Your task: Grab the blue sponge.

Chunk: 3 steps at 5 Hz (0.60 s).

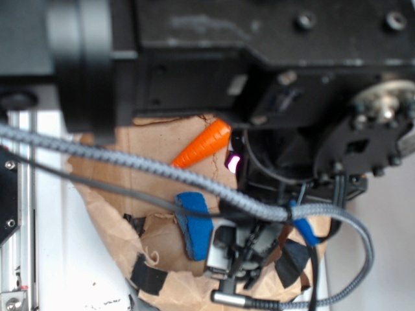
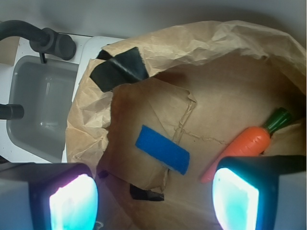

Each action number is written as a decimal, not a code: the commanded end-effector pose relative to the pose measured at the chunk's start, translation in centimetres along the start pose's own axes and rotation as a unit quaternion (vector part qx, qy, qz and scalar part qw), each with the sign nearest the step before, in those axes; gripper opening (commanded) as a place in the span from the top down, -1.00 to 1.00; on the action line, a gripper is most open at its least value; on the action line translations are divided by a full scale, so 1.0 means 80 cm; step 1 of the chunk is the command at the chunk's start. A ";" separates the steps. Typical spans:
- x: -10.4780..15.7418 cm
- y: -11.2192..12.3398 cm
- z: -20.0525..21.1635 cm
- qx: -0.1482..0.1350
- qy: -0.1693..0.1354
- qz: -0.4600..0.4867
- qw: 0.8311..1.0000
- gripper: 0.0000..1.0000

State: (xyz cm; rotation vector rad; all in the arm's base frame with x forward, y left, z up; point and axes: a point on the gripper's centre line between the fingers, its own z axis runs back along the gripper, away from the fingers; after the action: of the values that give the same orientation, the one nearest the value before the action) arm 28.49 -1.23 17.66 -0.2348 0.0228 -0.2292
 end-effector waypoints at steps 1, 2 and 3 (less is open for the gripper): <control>-0.023 0.016 -0.038 0.028 -0.057 -0.074 0.995 -1.00; -0.019 0.031 -0.051 0.034 -0.059 -0.076 0.995 -1.00; -0.010 0.037 -0.069 0.044 -0.051 -0.081 0.994 -1.00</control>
State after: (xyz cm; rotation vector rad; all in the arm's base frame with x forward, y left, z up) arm 28.03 0.95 10.70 -0.1668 -0.0783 -0.3729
